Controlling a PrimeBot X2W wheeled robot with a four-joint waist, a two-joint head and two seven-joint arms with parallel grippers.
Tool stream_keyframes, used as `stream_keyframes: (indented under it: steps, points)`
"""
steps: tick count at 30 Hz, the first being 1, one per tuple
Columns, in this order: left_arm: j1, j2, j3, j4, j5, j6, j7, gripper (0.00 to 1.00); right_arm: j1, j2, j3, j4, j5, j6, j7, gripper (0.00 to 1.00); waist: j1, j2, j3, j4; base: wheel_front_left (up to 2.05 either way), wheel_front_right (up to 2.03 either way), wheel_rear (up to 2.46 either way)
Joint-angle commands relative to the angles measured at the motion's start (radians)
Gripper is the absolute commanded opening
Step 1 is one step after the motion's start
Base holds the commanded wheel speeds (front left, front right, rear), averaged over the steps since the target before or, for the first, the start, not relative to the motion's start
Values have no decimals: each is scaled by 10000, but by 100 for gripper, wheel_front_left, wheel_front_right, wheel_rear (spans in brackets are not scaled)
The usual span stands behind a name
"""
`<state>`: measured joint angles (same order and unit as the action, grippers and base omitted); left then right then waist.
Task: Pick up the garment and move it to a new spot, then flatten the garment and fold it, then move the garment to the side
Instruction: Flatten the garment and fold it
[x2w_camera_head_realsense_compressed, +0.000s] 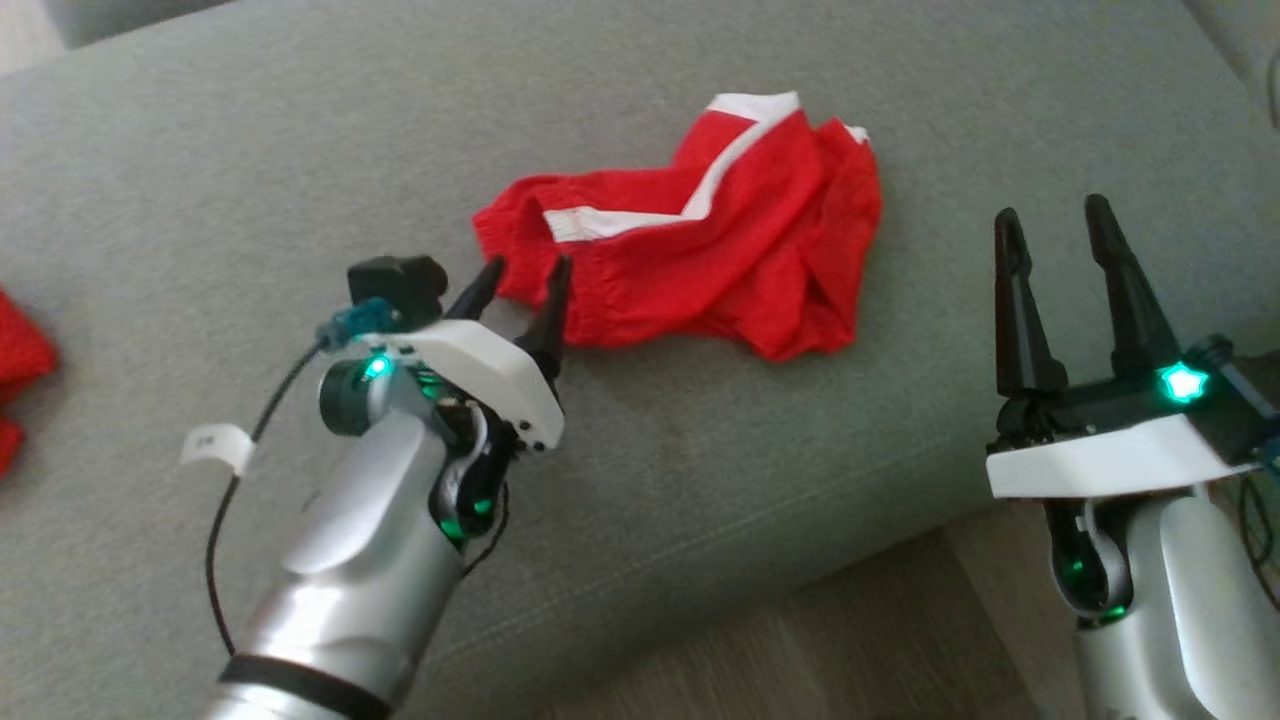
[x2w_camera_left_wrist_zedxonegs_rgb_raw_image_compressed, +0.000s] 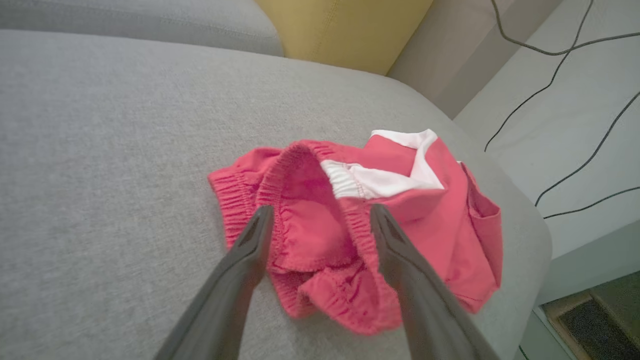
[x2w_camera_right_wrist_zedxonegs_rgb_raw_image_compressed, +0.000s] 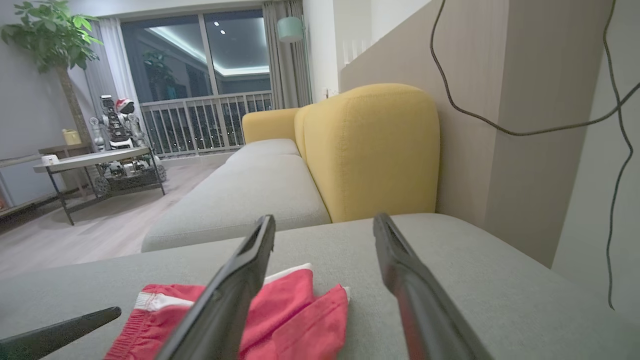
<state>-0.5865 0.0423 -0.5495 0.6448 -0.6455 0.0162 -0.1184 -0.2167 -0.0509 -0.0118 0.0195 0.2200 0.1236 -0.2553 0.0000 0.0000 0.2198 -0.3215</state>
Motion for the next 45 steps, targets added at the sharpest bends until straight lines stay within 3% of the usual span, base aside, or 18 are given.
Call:
stream_keyframes:
  steps: [1, 10, 28, 29, 30, 31, 38, 45]
  points:
    - [-608, 80, 356, -38, -274, -123, 14, 100, -354, 6, 272, -369, 93, 71, -64, 100, 0, 0, 196, -289, 0, 0, 0]
    - [-1531, 80, 336, 1169, -948, -340, 364, 100, -428, 7, 378, -413, 258, 71, -64, 100, 0, 0, 323, -569, 0, 0, 0]
    - [-2450, 80, -332, 1999, -1907, -655, 598, 98, -458, 7, 384, -418, 410, 71, -64, 100, 0, 0, 362, -728, 0, 0, 0]
    - [-2479, 80, -377, 2009, -1981, -646, 618, 51, -465, 7, 388, -422, 414, 71, -64, 100, 0, 0, 363, -729, 0, 0, 0]
    - [-2508, 79, -422, 2016, -2053, -644, 631, 11, -469, 7, 394, -424, 415, 71, -64, 100, 0, 0, 362, -731, 0, 0, 0]
    - [-2532, 79, -468, 2020, -2123, -652, 636, 0, -469, 7, 401, -423, 413, 71, -64, 100, 0, 0, 359, -730, 0, 0, 0]
    - [-2593, 82, -796, 1815, -2172, -813, 5, 0, -338, 7, 242, -323, 301, 71, -64, 100, 0, 0, 189, -419, 0, 0, 0]
    - [-1911, 261, -880, 942, -1983, -943, -934, 0, -271, 7, -193, 139, -130, 71, -64, 100, 0, 0, -434, 772, 0, 0, 0]
